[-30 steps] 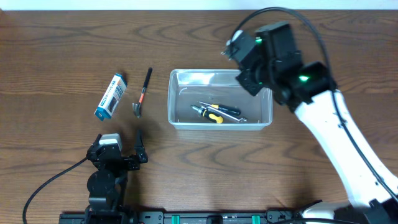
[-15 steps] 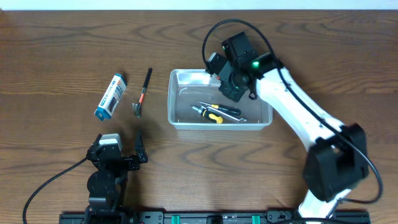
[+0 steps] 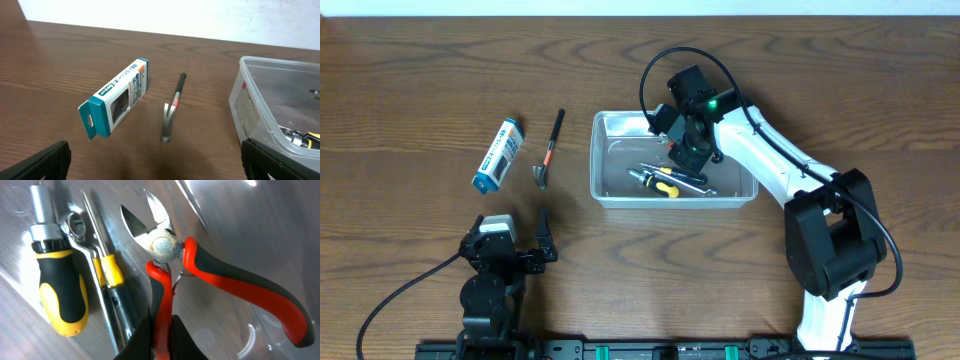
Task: Pack container
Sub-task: 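Lift the pliers and carry them over the container, then open the right gripper to drop the pliers and withdraw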
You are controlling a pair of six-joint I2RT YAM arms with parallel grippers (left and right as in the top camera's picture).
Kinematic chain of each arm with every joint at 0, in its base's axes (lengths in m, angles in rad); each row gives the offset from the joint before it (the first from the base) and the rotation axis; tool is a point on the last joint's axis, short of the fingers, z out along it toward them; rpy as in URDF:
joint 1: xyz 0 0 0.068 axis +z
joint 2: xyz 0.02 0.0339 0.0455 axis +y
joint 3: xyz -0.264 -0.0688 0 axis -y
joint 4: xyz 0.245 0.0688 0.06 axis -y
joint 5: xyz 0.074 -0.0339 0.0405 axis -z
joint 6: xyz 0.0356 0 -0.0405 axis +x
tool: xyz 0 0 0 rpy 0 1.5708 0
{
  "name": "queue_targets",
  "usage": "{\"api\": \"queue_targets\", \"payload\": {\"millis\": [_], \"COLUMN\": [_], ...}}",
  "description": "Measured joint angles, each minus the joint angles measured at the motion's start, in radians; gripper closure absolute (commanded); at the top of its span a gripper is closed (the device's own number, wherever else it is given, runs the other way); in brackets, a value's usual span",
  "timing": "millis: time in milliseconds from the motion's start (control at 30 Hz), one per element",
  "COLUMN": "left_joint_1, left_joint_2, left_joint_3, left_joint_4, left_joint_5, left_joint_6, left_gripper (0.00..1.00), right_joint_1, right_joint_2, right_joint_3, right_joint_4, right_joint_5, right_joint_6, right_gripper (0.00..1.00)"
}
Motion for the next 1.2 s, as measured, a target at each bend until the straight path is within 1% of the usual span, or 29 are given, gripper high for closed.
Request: {"api": "queue_targets", "payload": {"millis": [33, 67, 167, 200, 267, 367, 533, 633, 733, 867, 900, 933, 967, 1033, 1100, 1200], "left_joint_1": [0.0, 0.0, 0.0, 0.0, 0.0, 0.0, 0.0, 0.0, 0.0, 0.0, 0.0, 0.0, 0.0, 0.0, 0.0, 0.0], "left_joint_2": [0.0, 0.0, 0.0, 0.0, 0.0, 0.0, 0.0, 0.0, 0.0, 0.0, 0.0, 0.0, 0.0, 0.0, 0.0, 0.0], "left_joint_3": [0.0, 0.0, 0.0, 0.0, 0.0, 0.0, 0.0, 0.0, 0.0, 0.0, 0.0, 0.0, 0.0, 0.0, 0.0, 0.0], "left_joint_4": [0.0, 0.0, 0.0, 0.0, 0.0, 0.0, 0.0, 0.0, 0.0, 0.0, 0.0, 0.0, 0.0, 0.0, 0.0, 0.0], "left_joint_5": [0.0, 0.0, 0.0, 0.0, 0.0, 0.0, 0.0, 0.0, 0.0, 0.0, 0.0, 0.0, 0.0, 0.0, 0.0, 0.0], "left_joint_6": [0.0, 0.0, 0.0, 0.0, 0.0, 0.0, 0.0, 0.0, 0.0, 0.0, 0.0, 0.0, 0.0, 0.0, 0.0, 0.0], "left_gripper": [0.02, 0.02, 0.02, 0.02, 0.02, 0.02, 0.02, 0.02, 0.02, 0.02, 0.02, 0.02, 0.02, 0.02, 0.02, 0.02], "right_joint_1": [0.0, 0.0, 0.0, 0.0, 0.0, 0.0, 0.0, 0.0, 0.005, 0.013, 0.013, 0.011, 0.004, -0.026, -0.083, -0.217], "right_joint_2": [0.002, 0.003, 0.01, 0.011, 0.011, 0.011, 0.011, 0.011, 0.011, 0.0, -0.011, -0.023, -0.039, -0.076, -0.11, -0.145], "right_joint_3": [0.0, 0.0, 0.0, 0.0, 0.0, 0.0, 0.0, 0.0, 0.007, 0.065, 0.09, 0.114, 0.14, 0.2, 0.259, 0.31], "right_joint_4": [0.002, 0.005, 0.021, 0.026, 0.034, 0.039, 0.047, 0.049, 0.046, 0.037, 0.026, 0.011, -0.004, -0.034, -0.062, -0.077], "right_joint_5": [-0.006, -0.009, -0.017, -0.019, -0.023, -0.027, -0.027, -0.027, -0.027, -0.001, 0.024, 0.047, 0.066, 0.095, 0.109, 0.127], "right_joint_6": [0.0, 0.0, 0.01, 0.006, 0.014, 0.014, 0.024, 0.05, 0.088, 0.175, 0.218, 0.253, 0.291, 0.359, 0.413, 0.466], "right_gripper": [0.99, 0.94, 0.65, 0.59, 0.52, 0.47, 0.51, 0.5, 0.44, 0.42, 0.39, 0.33, 0.31, 0.31, 0.28, 0.26]}}
